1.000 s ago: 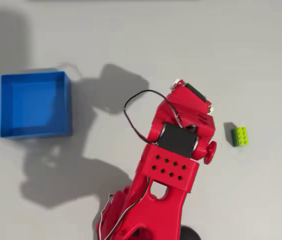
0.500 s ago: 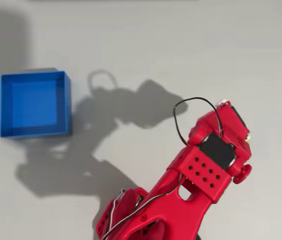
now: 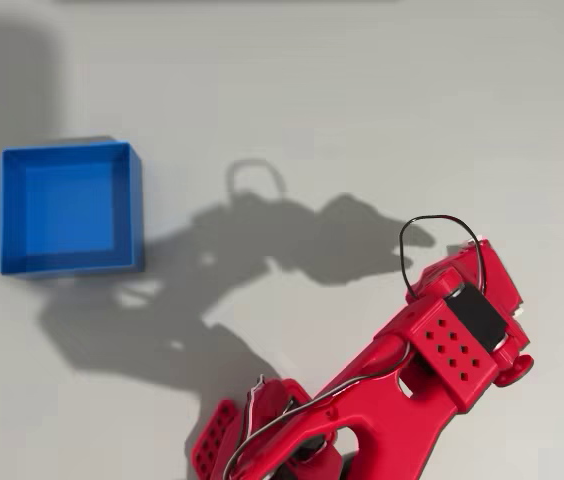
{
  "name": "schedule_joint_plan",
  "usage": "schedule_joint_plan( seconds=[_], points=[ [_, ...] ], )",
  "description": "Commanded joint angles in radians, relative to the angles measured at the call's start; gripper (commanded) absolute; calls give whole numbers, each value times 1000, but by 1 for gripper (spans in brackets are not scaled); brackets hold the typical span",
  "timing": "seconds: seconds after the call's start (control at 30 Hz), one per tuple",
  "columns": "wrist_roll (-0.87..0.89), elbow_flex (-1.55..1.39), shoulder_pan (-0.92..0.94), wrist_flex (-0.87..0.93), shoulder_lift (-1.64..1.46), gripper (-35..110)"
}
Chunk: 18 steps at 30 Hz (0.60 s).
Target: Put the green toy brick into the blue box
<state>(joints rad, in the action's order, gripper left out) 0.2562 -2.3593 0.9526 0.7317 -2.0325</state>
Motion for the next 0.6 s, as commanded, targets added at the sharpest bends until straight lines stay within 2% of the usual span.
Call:
schedule_joint_plan(
  seconds=[0.0, 0.2, 0.57],
  points=[
    [14, 81, 18, -8, -5, 20],
    [38, 112, 41, -8, 17, 27],
    [57, 149, 81, -8, 110, 26]
  ],
)
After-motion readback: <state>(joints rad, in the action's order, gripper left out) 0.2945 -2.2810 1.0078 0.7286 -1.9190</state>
